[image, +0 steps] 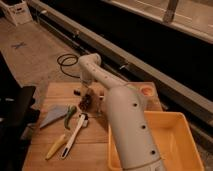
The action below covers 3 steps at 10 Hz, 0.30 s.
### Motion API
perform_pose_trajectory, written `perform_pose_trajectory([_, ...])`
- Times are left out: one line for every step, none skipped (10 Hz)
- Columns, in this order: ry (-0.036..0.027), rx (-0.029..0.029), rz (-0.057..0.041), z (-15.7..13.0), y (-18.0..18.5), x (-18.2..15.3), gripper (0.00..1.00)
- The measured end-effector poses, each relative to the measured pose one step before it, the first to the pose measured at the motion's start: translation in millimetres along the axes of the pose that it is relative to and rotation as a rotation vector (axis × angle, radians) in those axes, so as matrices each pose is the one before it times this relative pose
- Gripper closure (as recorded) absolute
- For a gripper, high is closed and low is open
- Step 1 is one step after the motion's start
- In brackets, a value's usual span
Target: Place eraser in table surface
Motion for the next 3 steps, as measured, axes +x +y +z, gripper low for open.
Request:
perform_pose_trajectory([-0.00024, 0.00076, 0.00149, -0.51, -0.64, 0.97, 0.36])
perform_pose_trajectory([0.00050, -0.00064, -0.00079, 0.57, 0.42, -0.34, 0.36])
perform_pose_trajectory([-0.00044, 0.00031, -0.00003, -0.33, -0.09, -0.21, 0.36])
